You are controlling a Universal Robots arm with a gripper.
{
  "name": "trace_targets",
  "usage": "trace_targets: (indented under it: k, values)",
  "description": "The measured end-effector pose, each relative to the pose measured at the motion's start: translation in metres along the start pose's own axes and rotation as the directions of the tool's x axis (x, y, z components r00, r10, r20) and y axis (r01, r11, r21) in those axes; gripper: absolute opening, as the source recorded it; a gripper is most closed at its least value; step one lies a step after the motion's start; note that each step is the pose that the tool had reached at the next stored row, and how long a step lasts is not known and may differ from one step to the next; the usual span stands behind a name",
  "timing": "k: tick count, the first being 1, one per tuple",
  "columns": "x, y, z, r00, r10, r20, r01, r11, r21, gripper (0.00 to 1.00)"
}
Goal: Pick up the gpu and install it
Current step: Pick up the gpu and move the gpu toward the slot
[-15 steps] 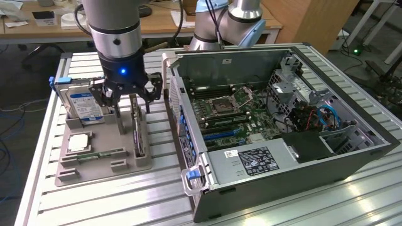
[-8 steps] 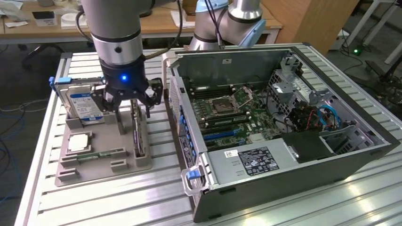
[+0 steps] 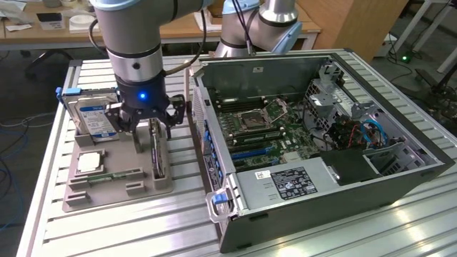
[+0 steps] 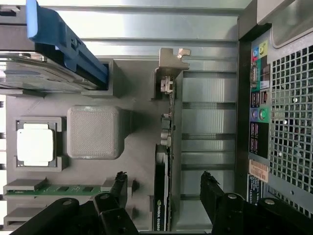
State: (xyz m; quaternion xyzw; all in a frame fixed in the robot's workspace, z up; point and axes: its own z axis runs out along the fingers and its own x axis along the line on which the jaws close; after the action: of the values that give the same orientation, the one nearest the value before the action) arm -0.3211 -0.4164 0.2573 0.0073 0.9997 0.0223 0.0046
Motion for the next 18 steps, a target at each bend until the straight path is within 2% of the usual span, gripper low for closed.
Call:
trace_targets:
  k: [18]
  values:
    - [0.0,-0.0014,0.0328,1.0,0.0,0.0001,0.0,1.0,-0.0001,0.71]
